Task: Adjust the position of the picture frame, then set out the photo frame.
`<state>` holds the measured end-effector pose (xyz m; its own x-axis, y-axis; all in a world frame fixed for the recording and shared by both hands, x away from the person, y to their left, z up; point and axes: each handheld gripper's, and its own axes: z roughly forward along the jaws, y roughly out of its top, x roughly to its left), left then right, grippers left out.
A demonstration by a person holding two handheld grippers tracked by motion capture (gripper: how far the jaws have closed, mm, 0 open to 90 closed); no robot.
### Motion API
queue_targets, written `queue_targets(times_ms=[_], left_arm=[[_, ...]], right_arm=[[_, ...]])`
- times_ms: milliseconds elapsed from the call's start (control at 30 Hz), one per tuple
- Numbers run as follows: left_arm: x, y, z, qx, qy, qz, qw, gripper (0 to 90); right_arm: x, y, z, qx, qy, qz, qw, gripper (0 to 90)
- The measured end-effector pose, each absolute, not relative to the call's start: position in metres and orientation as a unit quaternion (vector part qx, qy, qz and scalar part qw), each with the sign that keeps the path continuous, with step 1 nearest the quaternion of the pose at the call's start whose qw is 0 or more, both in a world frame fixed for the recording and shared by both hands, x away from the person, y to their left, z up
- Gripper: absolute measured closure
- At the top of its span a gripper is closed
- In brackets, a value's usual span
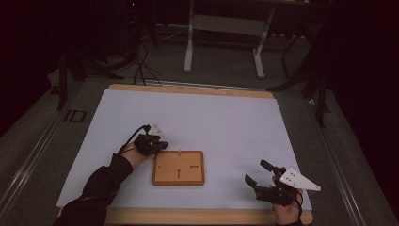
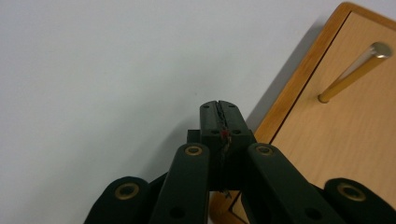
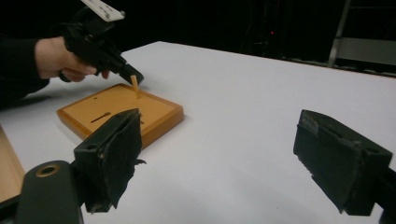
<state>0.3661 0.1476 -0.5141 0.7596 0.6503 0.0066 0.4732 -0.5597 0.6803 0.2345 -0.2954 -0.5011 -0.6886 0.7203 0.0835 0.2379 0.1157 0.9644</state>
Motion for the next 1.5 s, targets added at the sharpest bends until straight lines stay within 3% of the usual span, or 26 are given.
queue_targets(times_ms=[267,667,1200,1333,1500], left_arm=[[0.348,0.155,-0.496,0.856,0.316,0.127,0.389,84.1],[0.326,0.161,-0.493,0.852,0.307,0.102,0.412,63.9],[0.311,0.146,-0.493,0.849,0.264,0.102,0.446,59.2],[0.314,0.141,-0.496,0.849,0.264,0.103,0.447,57.2],[0.321,0.134,-0.500,0.852,0.262,0.107,0.440,57.3]], right_arm=[[0.233,-0.294,-0.499,0.336,0.715,0.570,0.227,14.2],[0.232,-0.290,-0.500,0.321,0.731,0.556,0.233,14.7],[0.232,-0.281,-0.499,0.285,0.746,0.550,0.242,11.6],[0.232,-0.280,-0.498,0.288,0.745,0.567,0.202,11.3],[0.231,-0.278,-0.498,0.283,0.745,0.571,0.196,10.7]])
